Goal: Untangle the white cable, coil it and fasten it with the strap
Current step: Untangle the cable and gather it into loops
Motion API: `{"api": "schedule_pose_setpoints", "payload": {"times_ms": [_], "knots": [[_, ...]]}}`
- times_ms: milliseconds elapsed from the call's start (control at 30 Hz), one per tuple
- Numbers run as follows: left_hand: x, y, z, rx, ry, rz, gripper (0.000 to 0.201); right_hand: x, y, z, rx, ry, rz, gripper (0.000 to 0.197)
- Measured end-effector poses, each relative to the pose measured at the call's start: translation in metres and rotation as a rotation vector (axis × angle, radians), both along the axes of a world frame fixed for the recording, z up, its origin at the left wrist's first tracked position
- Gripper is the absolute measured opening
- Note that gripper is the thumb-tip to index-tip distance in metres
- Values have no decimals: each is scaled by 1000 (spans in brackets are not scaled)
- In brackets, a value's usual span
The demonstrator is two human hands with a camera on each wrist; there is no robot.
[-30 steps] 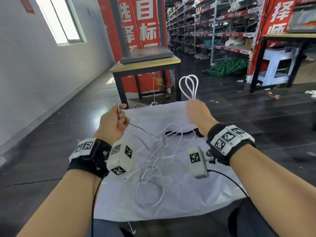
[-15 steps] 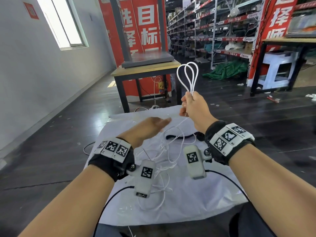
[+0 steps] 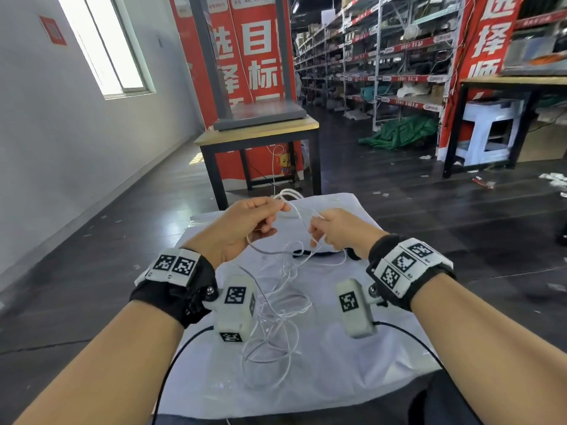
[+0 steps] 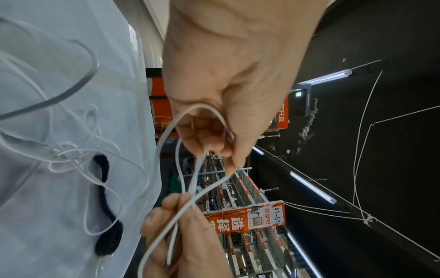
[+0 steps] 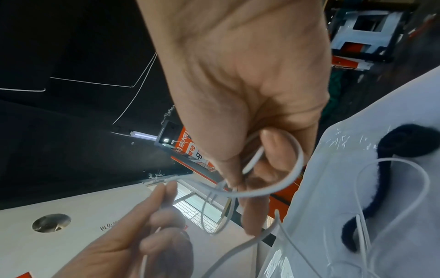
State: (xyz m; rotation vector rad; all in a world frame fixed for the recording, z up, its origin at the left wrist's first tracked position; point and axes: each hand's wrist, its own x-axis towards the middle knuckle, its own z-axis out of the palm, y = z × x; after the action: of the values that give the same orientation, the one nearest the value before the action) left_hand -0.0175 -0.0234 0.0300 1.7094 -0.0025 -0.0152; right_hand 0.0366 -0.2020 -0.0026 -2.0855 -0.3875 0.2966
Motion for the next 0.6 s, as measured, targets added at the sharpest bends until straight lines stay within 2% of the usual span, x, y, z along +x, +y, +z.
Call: {"api": "schedule_pose_setpoints", "payload": {"times_ms": [200,333,500,600], "knots": [[11,-2,-8,42,-43,236,12,-9,7,1,16,165,179,34],[17,11,-15,68,-37,318,15,-11,9,-1,259,371,169,30],[17,19,-25,126,-115,395,27,-15,13,1,223,302,219,36],[19,20,-28,40,-108,427,30,-18,15,1,175,252,289,32]]}}
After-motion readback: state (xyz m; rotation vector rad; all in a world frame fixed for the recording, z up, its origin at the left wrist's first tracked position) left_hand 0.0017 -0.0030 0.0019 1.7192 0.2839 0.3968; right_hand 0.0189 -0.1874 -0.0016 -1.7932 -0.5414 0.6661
